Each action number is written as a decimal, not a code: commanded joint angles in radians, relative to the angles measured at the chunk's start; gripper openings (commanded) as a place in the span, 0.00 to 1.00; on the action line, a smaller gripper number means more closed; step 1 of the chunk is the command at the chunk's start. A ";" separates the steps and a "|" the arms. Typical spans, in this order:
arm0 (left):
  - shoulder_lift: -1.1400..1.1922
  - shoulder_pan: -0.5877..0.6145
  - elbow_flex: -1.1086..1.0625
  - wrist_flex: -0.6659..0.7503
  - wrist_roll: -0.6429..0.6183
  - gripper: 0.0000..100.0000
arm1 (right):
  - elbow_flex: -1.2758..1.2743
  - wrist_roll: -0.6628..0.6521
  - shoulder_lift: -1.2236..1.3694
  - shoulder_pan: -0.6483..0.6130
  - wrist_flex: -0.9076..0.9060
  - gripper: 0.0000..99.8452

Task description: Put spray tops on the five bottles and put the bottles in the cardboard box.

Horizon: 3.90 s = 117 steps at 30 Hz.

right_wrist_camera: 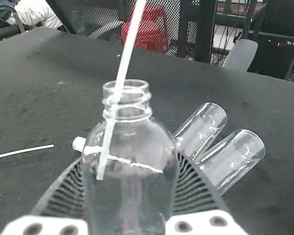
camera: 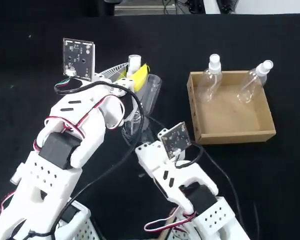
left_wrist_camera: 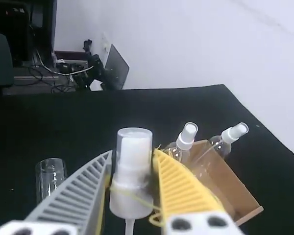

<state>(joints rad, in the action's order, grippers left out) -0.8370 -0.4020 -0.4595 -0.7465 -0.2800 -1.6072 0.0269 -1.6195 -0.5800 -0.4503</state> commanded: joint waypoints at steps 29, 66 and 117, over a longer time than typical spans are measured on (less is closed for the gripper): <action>-0.423 -0.058 -0.309 -0.049 -0.006 0.16 | -0.027 0.005 -0.022 0.020 0.278 0.01; -0.434 0.659 -0.638 -0.466 -0.002 0.04 | 0.005 0.000 -0.022 0.480 0.080 0.01; -0.436 0.659 -1.164 -0.083 -0.009 0.04 | 0.194 0.005 -0.022 0.608 -0.152 0.01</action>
<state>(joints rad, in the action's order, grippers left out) -1.2697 0.2501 -1.6210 -0.8401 -0.2846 -1.4814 0.0253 -1.6195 0.0092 -0.5961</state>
